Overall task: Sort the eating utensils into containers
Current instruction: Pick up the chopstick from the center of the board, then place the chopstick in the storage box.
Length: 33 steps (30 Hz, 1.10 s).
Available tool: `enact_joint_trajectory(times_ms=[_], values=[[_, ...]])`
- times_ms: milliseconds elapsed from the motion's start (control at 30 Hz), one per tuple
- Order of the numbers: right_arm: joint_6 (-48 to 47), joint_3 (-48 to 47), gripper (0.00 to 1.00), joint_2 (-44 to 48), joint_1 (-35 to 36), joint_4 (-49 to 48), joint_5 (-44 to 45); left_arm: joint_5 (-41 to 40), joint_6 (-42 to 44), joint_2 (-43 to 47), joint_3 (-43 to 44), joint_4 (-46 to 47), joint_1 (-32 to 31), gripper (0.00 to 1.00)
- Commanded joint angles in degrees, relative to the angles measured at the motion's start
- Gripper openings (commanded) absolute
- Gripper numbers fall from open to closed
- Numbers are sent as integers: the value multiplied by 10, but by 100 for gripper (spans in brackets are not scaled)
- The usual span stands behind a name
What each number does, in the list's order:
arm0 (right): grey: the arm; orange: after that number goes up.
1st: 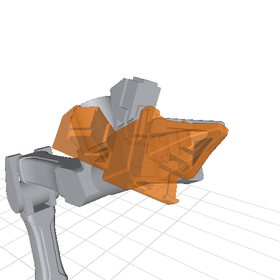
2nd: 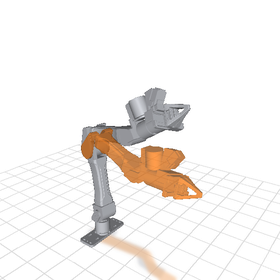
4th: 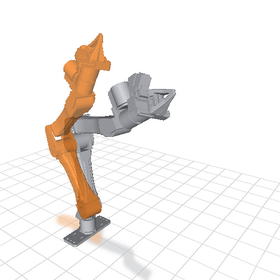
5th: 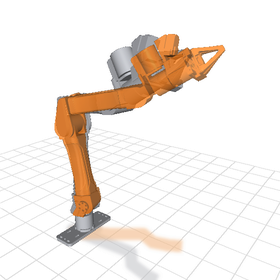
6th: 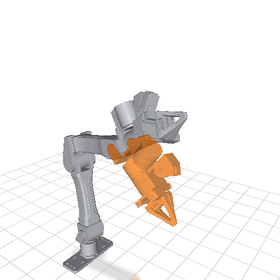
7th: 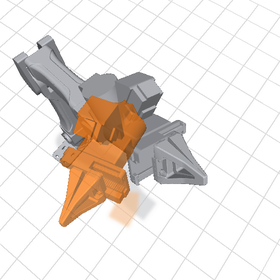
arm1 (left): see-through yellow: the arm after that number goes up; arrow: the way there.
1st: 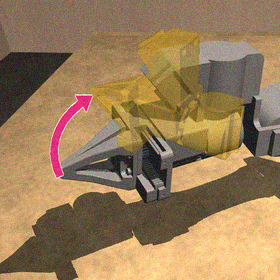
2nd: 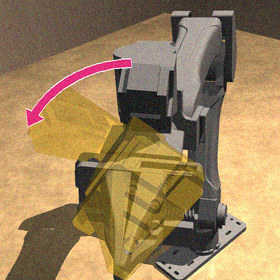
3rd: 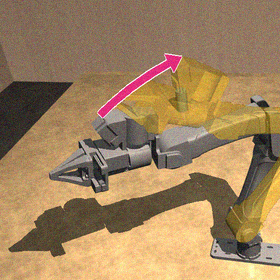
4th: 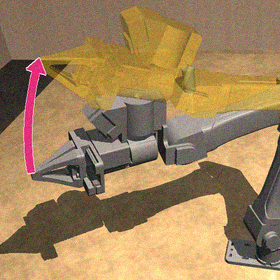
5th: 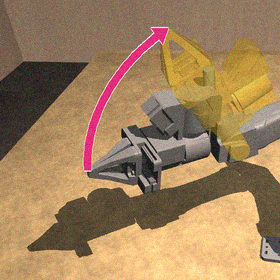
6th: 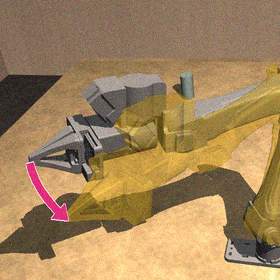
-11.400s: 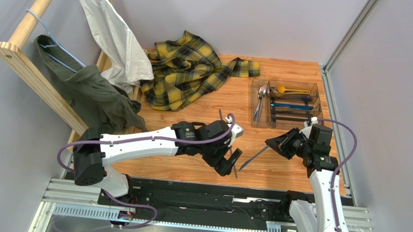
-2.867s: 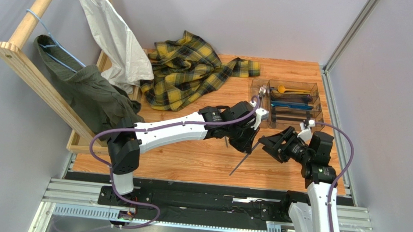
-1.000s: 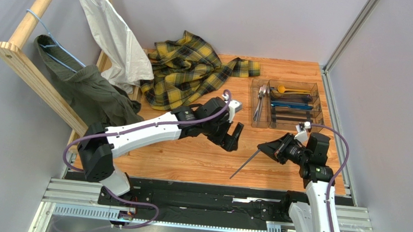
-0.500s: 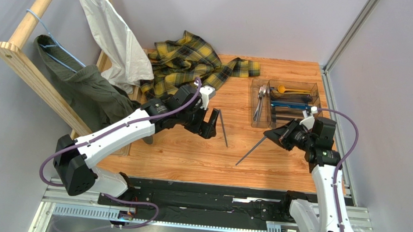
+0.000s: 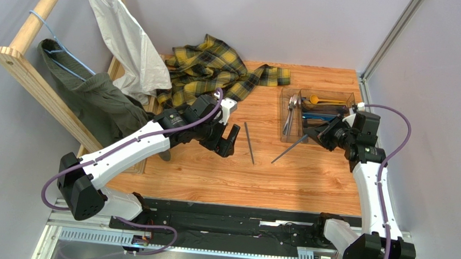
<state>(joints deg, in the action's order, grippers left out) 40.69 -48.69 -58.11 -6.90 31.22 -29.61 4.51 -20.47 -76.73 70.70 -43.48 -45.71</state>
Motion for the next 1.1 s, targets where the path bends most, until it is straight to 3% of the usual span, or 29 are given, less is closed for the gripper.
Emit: enact_joint_trajectory(times_ms=[0,400,667,1067], values=[[4,-62,0,-21,-15,-20,46,7,19,21,19,-5,4,98],[32,-98,0,-59,-70,-59,221,-34,37,59,-11,1,3,97],[53,-118,0,-116,-131,-84,214,-44,46,86,-24,-7,3,97],[70,-154,0,-202,-146,-113,227,-89,60,103,-50,-21,4,95]])
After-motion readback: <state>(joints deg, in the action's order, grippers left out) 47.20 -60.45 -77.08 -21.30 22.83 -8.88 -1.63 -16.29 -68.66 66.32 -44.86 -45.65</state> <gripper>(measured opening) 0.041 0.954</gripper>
